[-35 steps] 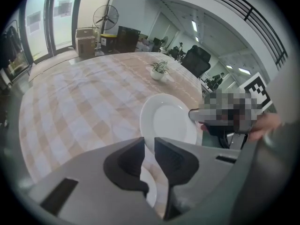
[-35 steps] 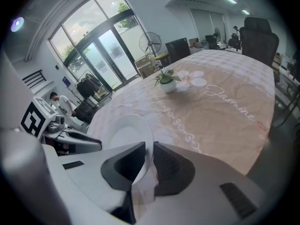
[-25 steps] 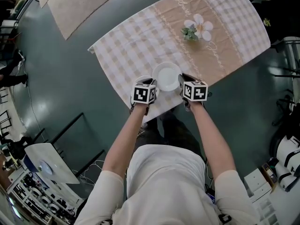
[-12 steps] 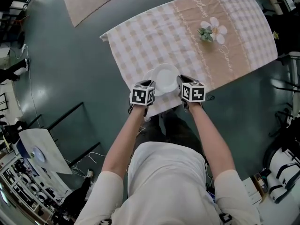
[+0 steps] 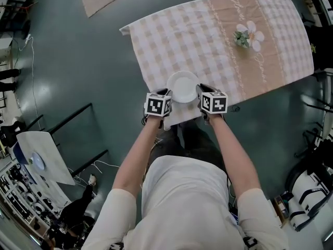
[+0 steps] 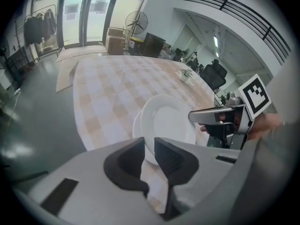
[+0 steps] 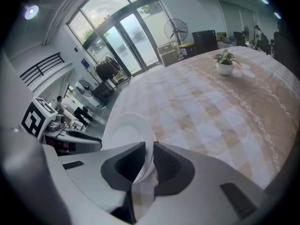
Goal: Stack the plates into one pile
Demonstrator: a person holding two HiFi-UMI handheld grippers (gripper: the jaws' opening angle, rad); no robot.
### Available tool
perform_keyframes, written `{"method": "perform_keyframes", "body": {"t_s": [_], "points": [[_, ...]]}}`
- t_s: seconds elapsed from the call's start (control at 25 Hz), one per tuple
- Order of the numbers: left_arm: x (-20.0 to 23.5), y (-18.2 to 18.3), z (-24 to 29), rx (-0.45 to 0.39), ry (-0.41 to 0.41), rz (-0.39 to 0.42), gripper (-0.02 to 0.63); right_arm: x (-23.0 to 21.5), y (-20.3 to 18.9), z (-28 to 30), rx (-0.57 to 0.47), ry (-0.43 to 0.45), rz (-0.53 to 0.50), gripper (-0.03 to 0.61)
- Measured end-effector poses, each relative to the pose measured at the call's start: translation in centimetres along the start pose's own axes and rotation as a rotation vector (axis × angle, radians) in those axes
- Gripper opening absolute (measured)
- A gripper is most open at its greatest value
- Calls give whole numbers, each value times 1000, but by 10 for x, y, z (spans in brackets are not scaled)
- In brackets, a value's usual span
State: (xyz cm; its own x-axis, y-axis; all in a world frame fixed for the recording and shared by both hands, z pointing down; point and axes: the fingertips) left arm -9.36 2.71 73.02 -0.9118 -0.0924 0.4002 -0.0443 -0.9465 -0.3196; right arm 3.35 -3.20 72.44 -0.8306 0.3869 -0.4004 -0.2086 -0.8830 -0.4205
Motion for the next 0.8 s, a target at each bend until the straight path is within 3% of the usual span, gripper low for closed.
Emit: {"method": "perform_keyframes", "body": {"t_s": [0.44,0.8], "points": [[13,-17,17,49,-18,9,71,1,-16,16,30,-28,-28,69],[16,-21,22,43,-34,6,72,3,-15,21,21,-28,-82,71]]}}
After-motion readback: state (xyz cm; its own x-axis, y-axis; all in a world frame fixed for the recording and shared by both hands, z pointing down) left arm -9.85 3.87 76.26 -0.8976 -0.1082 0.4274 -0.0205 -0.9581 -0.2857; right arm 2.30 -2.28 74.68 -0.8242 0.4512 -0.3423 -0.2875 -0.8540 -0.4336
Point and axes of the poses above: the fingertips, and each gripper's own axes: z forward along the fingers, x to its left, y out of its top, and after that the axes turned 3 degrees about -y, right-handed
